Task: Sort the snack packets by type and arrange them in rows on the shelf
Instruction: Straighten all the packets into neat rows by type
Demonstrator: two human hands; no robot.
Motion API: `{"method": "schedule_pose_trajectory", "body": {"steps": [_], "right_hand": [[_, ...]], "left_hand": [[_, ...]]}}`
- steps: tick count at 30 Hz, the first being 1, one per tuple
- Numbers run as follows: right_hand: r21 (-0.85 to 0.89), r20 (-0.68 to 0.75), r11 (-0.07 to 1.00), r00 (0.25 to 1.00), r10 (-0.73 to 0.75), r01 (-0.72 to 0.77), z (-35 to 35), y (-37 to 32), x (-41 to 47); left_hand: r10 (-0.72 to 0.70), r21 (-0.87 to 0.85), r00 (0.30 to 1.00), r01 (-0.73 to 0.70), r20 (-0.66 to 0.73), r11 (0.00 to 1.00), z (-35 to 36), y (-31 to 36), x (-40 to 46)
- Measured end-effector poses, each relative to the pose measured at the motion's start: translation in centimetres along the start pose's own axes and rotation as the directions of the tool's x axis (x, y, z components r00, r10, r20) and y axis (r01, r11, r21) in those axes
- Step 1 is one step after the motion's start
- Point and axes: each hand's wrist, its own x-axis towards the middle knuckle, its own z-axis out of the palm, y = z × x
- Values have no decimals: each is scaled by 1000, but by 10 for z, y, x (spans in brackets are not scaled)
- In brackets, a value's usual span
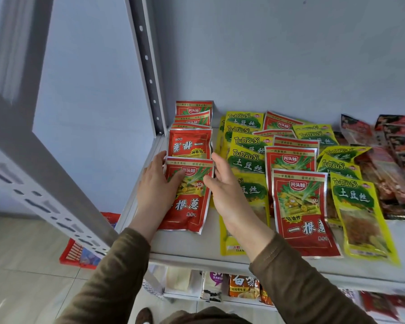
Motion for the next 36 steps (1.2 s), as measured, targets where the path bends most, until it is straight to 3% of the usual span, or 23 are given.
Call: {"method": "schedule_pose_trajectory", "body": {"steps": [6, 13, 18, 29, 36], "right_hand": [[16, -26, 1000, 1000, -4, 5, 5, 4, -9], [103, -73, 992, 994, 78, -70, 20, -9, -8], [144, -9, 982, 992, 123, -120, 26, -9, -17], [139, 82, 985, 992, 92, -103, 13, -3, -35], [149, -12, 983, 994, 110, -107, 11, -13, 1]], "left_hand": [[-7, 0, 1000, 7, 7, 1000, 1, 3, -2], [9, -53, 994, -4, 109, 999, -5, 5, -3], [-25, -23, 993, 28, 115, 999, -12, -7, -7], [73, 93, 996, -77, 52, 993, -15, -20, -17], [25, -51, 994, -20, 105, 999, -16, -14, -1]]}}
